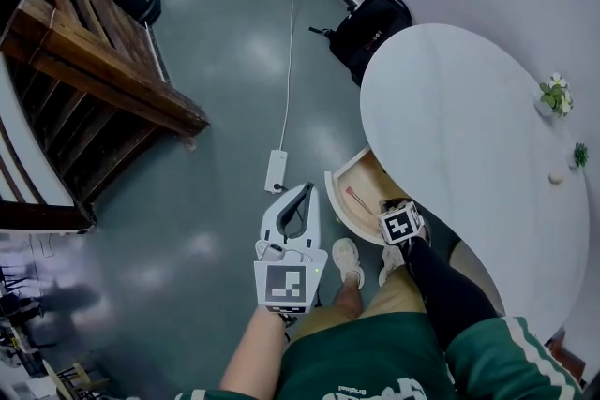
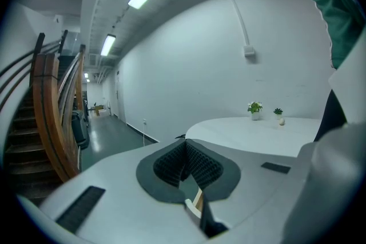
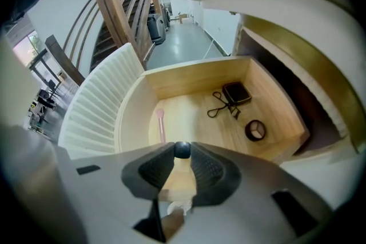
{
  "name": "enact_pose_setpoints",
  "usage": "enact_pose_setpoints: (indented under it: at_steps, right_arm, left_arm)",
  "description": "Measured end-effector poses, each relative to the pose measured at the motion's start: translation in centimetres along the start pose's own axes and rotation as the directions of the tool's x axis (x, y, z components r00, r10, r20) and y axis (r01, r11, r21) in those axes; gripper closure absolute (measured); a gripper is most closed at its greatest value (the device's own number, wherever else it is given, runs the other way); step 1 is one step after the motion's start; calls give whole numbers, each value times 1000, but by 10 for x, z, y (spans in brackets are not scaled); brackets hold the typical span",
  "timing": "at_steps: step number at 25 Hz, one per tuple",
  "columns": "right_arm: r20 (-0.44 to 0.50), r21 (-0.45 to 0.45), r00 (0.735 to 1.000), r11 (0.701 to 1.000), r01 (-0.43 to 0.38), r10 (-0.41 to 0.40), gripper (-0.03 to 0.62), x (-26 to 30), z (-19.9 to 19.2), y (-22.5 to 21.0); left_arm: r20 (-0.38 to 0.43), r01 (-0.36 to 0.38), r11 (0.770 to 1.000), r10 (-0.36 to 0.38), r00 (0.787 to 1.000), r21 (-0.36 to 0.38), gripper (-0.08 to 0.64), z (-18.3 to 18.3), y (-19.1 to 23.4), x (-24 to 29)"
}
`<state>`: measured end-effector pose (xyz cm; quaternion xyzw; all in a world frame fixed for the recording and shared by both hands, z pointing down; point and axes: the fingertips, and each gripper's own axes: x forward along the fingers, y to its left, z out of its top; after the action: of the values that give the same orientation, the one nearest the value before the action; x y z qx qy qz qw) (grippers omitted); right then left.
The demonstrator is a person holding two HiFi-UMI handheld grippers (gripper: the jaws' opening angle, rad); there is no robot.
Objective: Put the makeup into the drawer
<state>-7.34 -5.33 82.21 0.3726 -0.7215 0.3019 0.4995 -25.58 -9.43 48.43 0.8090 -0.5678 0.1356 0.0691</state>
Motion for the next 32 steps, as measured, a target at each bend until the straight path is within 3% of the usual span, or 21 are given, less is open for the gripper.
enact_pose_setpoints:
  at_steps: [5,9,10,19,23,28,32]
  right_arm:
    - [20,4,1000,1000,-1,1,489,1,1,-2]
    - [40,9,999,1000,-28,27,344,0,1,4]
    - [38,9,999,999,-31,30,334,-1,0,5]
    - [56,-12,998,999,-36,37,324,-10,-15,5]
    - [119,-12,992,999,-42,44,322,-32,-6,15]
    - [293,-109,953,993,-41,72,324,-92,32,44]
    - [466,-86,883,996,-20,57,327,-156,79,39]
  left_arm:
    - [5,3,1000,-3,1000,-4,560,-2,-5,0]
    - [-9,0,1000,0,1000,2,560,-5,-5,-4]
    - [-9,0,1000,0,1000,2,560,-4,-5,-5]
    - [4,18,1000,-18,1000,10,560,3,-18,-3]
    - [15,28,1000,-28,999,8,560,8,-21,-4]
    - [28,22,1000,-22,999,-1,560,18,-15,-5]
    - [52,7,1000,-7,999,10,560,36,-8,-4]
